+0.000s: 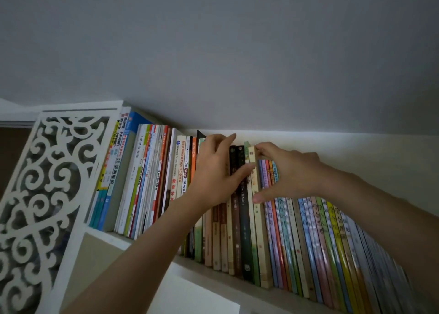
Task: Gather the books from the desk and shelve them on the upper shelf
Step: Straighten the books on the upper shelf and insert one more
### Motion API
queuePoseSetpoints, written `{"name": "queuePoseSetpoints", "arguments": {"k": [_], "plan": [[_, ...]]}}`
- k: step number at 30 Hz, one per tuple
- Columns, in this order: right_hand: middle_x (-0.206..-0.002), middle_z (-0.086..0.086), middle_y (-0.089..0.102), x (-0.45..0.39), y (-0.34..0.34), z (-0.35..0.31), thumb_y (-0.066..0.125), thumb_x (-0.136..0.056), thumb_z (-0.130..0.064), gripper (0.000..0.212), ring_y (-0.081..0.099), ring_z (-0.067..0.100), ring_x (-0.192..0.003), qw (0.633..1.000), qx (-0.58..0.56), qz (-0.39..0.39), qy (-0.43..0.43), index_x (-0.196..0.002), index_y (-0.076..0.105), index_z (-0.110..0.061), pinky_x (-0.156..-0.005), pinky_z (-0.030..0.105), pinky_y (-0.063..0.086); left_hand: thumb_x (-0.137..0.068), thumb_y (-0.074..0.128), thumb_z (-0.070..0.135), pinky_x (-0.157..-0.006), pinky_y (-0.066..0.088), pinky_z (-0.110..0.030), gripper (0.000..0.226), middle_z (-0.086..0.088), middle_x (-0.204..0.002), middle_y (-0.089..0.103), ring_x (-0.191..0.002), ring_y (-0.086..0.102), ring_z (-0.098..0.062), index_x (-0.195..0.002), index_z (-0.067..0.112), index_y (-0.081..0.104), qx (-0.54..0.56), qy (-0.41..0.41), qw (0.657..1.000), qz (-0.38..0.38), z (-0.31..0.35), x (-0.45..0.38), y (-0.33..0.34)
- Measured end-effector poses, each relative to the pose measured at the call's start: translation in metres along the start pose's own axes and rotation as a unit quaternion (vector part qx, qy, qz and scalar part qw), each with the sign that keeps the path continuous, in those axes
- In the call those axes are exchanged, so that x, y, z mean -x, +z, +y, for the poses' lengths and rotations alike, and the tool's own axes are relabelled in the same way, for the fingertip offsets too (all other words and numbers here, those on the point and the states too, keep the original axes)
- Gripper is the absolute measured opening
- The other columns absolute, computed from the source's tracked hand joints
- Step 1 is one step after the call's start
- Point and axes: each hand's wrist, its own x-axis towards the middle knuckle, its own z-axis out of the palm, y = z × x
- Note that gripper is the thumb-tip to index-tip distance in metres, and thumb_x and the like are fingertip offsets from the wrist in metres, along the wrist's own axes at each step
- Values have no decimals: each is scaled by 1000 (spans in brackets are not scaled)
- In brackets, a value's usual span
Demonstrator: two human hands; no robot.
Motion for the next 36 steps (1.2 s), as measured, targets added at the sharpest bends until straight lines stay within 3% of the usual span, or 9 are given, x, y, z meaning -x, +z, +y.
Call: {"name": "queuePoseSetpoints", "arguments": {"k": [8,12,16,19,21,23,30,33,36], "plan": [[-150,-5,42,0,2,0,72,-59,-73,115,43,24,-133,1000,9,9,6,-148,9,-35,-108,48,27,-85,55,58,-107,23,-38,52,0,-124,32,-121,26,-18,-131,35,47,-63,-45,997,-8,13,-15,9],[-149,-4,43,0,2,0,72,-60,-72,114,43,24,-133,1000,5,12,8,-148,11,-34,-109,48,26,-81,69,45,-107,32,-42,47,4,-127,37,-123,31,-16,-120,35,47,71,-55,996,0,17,-12,1],[-144,-6,48,-1,3,1,74,-58,-71,113,46,23,-128,1000,-10,16,3,-146,14,-35,-107,48,26,-73,75,45,-106,33,-35,71,6,-130,33,-125,30,-12,-130,28,38,91,-88,992,26,22,14,9],[-136,-8,54,-1,4,2,73,-63,-66,104,51,22,-120,1000,-10,28,0,-144,16,-36,-104,45,27,-77,62,60,-93,35,-28,48,8,-113,34,-109,32,-8,-110,28,47,3,-144,985,93,30,56,28],[-138,-8,52,-1,5,2,72,-63,-68,104,51,22,-121,1000,-6,28,2,-144,15,-36,-104,44,27,-84,39,65,-84,40,-28,34,10,-100,36,-95,36,-9,-89,32,44,-49,-124,988,80,34,76,36],[-141,-7,50,-2,5,1,72,-59,-72,110,49,23,-125,1000,-6,23,7,-145,14,-36,-105,45,26,-90,29,61,-80,43,-28,32,11,-94,39,-89,39,-9,-85,33,43,-61,-96,991,66,35,81,40],[-130,-9,57,0,4,0,74,-59,-70,105,52,21,-118,999,-23,25,8,-142,18,-39,-102,44,26,-101,36,35,-51,37,-24,24,5,-72,52,-58,46,-9,-80,25,44,60,-130,988,51,47,73,16],[-131,-10,56,1,3,-2,73,-60,-70,104,52,20,-120,999,-22,24,7,-143,18,-38,-103,43,26,-97,44,34,-54,45,-20,11,7,-83,57,-66,54,-6,-90,26,42,69,-150,986,23,51,78,12],[-139,-10,52,3,3,-3,73,-60,-71,107,50,21,-124,999,-14,27,10,-144,16,-37,-104,44,26,-96,50,30,-73,58,-29,18,5,-105,59,-89,61,-8,-108,27,38,62,-179,982,-16,59,89,17]]}}
